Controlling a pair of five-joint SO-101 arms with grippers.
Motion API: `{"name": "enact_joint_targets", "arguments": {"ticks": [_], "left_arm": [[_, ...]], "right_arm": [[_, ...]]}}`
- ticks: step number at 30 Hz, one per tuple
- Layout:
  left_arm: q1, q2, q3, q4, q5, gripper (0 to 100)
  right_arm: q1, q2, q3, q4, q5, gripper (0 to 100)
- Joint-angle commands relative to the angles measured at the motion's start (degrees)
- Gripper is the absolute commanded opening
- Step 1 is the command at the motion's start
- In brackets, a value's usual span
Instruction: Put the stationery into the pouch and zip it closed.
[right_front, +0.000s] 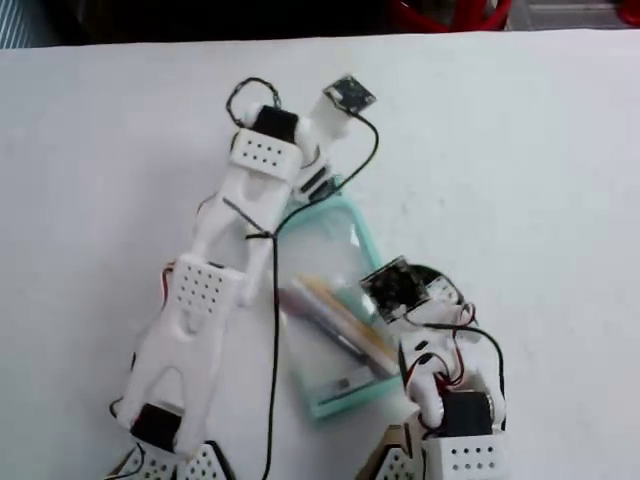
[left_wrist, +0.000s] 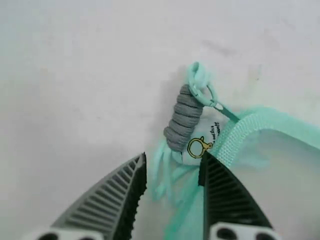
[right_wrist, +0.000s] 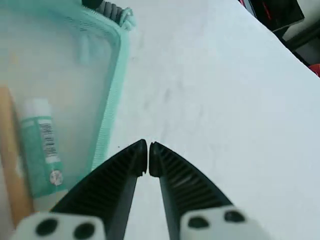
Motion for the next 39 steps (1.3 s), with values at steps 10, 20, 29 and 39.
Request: {"name": "enact_joint_targets", "arguments": {"ticks": [10,20,29,39], "left_arm": [[2.9,0.4,-3.1,-1.3,-4.7,19],[4.4,0.4,7.1,-9.8,-10.3,19],[6.3,2.6,6.6,-7.9,-14.3,19],[6.2,5.1,3.3,-9.1,-14.5,3]], "right_arm": [[8.6,-0.3,-1.7,-5.1,-7.3,1.9],[8.6,-0.2,-1.6,-4.9,-7.0,1.9],[8.5,-0.2,-1.4,-5.0,-7.0,1.9],[8.6,-0.2,-1.3,-4.9,-6.9,1.9]]}}
